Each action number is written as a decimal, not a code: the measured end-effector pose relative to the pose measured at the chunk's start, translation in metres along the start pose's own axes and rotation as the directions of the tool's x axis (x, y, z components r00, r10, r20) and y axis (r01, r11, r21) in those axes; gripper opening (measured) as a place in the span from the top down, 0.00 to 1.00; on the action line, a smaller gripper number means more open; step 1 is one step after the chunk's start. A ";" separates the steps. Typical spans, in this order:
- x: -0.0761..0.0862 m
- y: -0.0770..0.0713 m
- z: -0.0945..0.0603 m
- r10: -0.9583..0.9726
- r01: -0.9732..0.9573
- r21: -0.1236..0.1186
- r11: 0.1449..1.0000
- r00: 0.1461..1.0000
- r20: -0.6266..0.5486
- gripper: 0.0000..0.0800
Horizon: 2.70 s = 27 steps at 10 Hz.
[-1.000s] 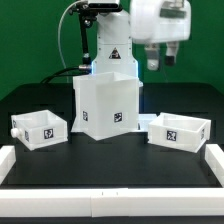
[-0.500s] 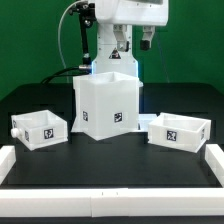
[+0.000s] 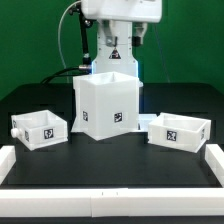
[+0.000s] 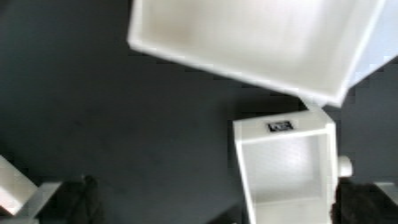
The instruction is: Assemble drawer
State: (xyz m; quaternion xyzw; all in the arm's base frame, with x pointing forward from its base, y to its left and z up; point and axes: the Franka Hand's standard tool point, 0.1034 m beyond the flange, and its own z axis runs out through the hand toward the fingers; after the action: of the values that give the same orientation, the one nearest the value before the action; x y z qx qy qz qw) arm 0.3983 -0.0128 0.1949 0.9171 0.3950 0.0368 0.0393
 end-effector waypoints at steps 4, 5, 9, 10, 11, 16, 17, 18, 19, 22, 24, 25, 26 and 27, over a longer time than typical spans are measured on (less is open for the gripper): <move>-0.007 0.003 -0.003 0.030 -0.030 -0.005 1.000 1.000 -0.005 0.19; -0.007 0.003 -0.003 0.030 -0.030 -0.005 1.000 1.000 -0.005 0.19; -0.042 0.029 0.020 0.061 -0.061 0.031 0.998 0.998 0.002 0.19; -0.047 0.040 0.036 0.076 -0.077 0.054 0.996 0.997 0.011 0.19; -0.051 0.047 0.052 0.078 -0.078 0.071 0.994 0.997 0.013 0.19; -0.061 0.014 0.103 0.071 -0.072 0.098 0.993 0.997 0.014 0.19; -0.061 0.014 0.103 0.071 -0.072 0.098 0.993 0.997 0.014 0.19; -0.061 0.014 0.103 0.071 -0.072 0.098 0.993 0.997 0.014 0.19; -0.061 0.014 0.103 0.071 -0.072 0.098 0.993 0.997 0.014 0.33; -0.061 0.014 0.103 0.071 -0.072 0.098 0.993 0.997 0.014 0.75; -0.061 0.014 0.103 0.071 -0.072 0.098 0.993 0.997 0.014 0.93; -0.061 0.014 0.103 0.071 -0.072 0.098 0.993 0.997 0.014 0.96; -0.059 0.020 0.101 0.066 -0.067 0.101 0.993 0.998 0.013 0.96; -0.048 0.035 0.093 0.054 -0.056 0.121 0.991 0.998 0.019 0.96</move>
Offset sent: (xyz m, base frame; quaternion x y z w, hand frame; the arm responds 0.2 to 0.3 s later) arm 0.0000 0.0000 0.0000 0.0000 0.0000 0.0000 1.0000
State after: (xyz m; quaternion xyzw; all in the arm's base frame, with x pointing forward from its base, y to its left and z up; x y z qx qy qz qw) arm 0.3999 -0.0761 0.1044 0.9286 0.3707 0.0066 -0.0146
